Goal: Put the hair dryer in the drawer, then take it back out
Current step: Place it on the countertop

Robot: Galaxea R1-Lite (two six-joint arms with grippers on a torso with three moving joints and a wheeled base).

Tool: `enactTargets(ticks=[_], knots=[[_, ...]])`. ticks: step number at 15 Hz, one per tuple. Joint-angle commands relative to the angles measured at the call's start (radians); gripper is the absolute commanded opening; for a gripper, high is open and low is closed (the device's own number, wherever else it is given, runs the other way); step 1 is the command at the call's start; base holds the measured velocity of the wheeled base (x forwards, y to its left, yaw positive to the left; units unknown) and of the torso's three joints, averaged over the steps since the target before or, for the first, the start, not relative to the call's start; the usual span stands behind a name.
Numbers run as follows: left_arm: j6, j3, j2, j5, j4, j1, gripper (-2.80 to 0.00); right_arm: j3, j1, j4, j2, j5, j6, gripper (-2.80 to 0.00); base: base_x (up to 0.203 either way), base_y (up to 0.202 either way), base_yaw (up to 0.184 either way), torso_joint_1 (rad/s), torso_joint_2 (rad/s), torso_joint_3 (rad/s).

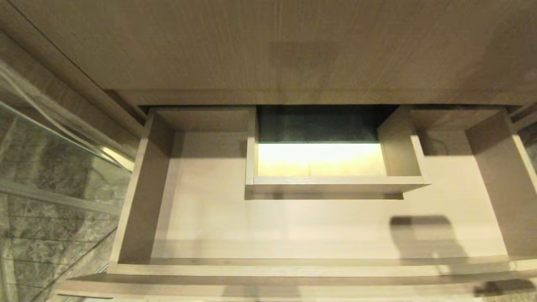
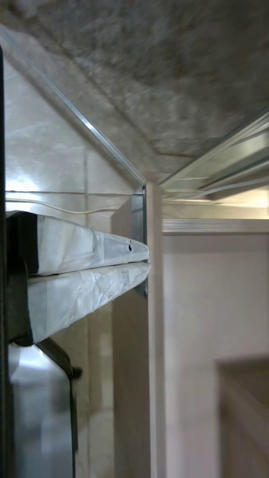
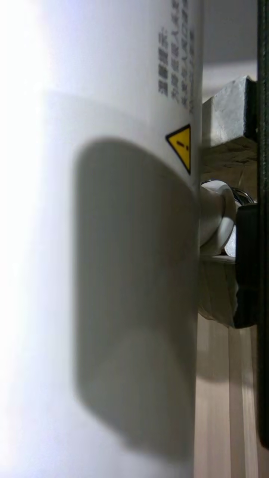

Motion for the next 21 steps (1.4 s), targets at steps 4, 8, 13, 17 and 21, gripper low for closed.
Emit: enactTargets(ticks=[4,8,13,17,21], knots=[[0.0,0.001,0.0,0.0,0.002,0.0,-2.8,0.008,-0.002,0.019,-0.008,-0.001,-0.014,-2.8,0.0,0.0,0.0,0.11,-0.35,-0.107],[0.0,0.0,0.0,0.0,0.002,0.0,-2.8,0.005,0.0,0.012,-0.009,0.0,-0.014,-2.8,0.0,0.0,0.0,0.022,-0.03,-0.017],[0.0,0.0,0.0,0.0,0.002,0.0,-2.8,-0.005,0.0,0.009,-0.006,0.0,-0.009,-2.8,0.0,0.0,0.0,0.007,0.0,-0.006],[0.0,0.001,0.0,0.0,0.002,0.0,-2.8,-0.007,-0.002,0.01,-0.011,0.002,-0.011,-2.8,0.0,0.0,0.0,0.159,-0.36,-0.164],[0.0,0.0,0.0,0.0,0.002,0.001,-2.8,-0.012,0.0,0.007,-0.009,0.002,-0.011,-2.8,0.0,0.0,0.0,0.194,-0.48,-0.214]])
